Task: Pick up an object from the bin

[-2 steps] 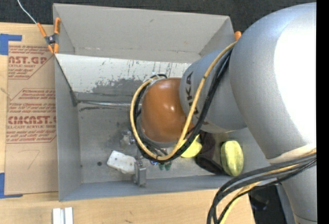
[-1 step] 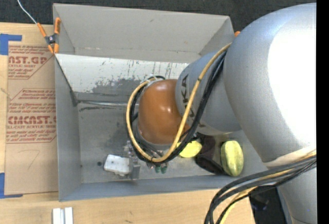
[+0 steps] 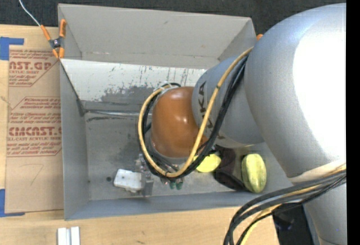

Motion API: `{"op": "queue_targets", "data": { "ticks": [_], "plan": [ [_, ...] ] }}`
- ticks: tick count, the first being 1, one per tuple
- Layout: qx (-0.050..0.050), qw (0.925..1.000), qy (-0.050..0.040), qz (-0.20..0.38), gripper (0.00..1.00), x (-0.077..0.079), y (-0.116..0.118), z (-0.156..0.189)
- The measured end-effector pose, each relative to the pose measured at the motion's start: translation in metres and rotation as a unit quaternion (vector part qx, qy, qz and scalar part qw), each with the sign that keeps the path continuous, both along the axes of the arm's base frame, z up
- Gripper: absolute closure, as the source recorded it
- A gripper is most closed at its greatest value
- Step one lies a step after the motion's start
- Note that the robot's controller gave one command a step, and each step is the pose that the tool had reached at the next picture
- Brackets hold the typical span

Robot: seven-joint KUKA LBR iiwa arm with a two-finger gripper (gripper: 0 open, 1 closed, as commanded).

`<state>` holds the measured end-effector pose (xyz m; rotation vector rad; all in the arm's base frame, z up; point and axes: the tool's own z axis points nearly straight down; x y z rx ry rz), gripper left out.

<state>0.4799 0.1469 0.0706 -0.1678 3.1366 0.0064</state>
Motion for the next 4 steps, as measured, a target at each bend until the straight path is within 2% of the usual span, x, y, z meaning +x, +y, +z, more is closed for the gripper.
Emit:
{"op": "queue_targets", "data": {
  "ticks": [2, 3, 4],
  "plan": [
    [-0.001, 1.0, 0.0045, 0.0, 1.0, -0.003, -0.001, 0.017],
    [0.0, 1.0, 0.0, 0.0, 1.0, 0.0, 0.0, 0.084],
    [0.0, 1.0, 0.0, 0.0, 1.0, 0.0, 0.0, 0.079]
  ]
}}
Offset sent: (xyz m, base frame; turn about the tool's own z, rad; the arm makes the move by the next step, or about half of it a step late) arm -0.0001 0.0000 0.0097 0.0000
